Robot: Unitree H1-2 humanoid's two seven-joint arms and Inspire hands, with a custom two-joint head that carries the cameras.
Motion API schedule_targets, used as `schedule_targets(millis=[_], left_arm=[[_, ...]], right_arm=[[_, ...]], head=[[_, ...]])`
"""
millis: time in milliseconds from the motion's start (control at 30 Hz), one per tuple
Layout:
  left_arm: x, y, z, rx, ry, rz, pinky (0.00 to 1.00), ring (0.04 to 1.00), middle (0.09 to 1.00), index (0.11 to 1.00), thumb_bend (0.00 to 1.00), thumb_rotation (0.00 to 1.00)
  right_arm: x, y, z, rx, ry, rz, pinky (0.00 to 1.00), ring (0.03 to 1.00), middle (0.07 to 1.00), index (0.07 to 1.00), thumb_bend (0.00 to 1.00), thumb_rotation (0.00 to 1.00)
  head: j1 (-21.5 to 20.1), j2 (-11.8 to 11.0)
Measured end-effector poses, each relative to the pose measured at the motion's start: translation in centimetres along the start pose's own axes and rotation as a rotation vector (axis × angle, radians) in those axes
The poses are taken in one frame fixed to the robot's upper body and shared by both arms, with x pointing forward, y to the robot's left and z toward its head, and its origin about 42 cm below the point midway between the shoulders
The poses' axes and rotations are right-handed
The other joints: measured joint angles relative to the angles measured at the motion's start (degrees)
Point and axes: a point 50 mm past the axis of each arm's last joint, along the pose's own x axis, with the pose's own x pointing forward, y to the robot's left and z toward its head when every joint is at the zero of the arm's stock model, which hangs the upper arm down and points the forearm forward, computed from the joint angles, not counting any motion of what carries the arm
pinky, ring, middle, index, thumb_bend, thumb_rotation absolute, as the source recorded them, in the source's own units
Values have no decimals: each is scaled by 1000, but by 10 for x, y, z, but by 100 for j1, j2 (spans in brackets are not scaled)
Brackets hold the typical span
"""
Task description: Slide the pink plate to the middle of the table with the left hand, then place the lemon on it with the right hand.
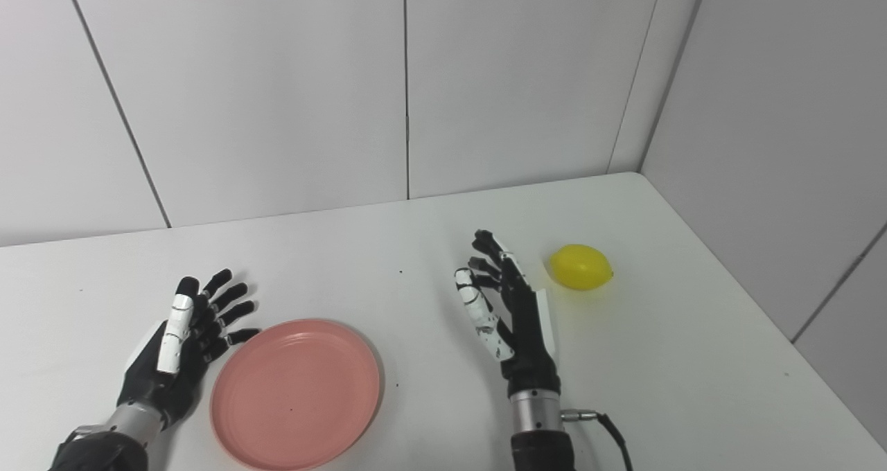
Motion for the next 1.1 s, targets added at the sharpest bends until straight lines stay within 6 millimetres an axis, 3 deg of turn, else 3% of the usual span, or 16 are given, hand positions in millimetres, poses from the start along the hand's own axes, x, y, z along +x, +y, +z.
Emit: schedule_targets(millis=[233,467,567,700,1100], left_arm=[[0,0,0,-1,0,1,778,878,913,935,698,1000],[0,0,0,0,0,2,768,874,913,934,709,1000],[0,0,0,0,0,2,766,874,913,938,702,1000],[0,0,0,0,0,1,764,873,911,938,695,1000],[0,-1,0,5,1,-7,764,878,911,936,701,1000]], right_arm=[[25,-43,-1,-238,-49,5,663,734,764,757,733,871],[54,-74,10,-802,-218,84,640,714,770,733,784,793],[65,-84,11,-973,-259,85,703,727,758,732,804,824],[70,-86,-2,-1092,-212,103,740,741,753,719,820,885],[94,-110,-45,-1271,-65,181,691,706,723,690,826,859]], head=[[26,-9],[44,-17],[44,-18],[53,-18],[79,-26]])
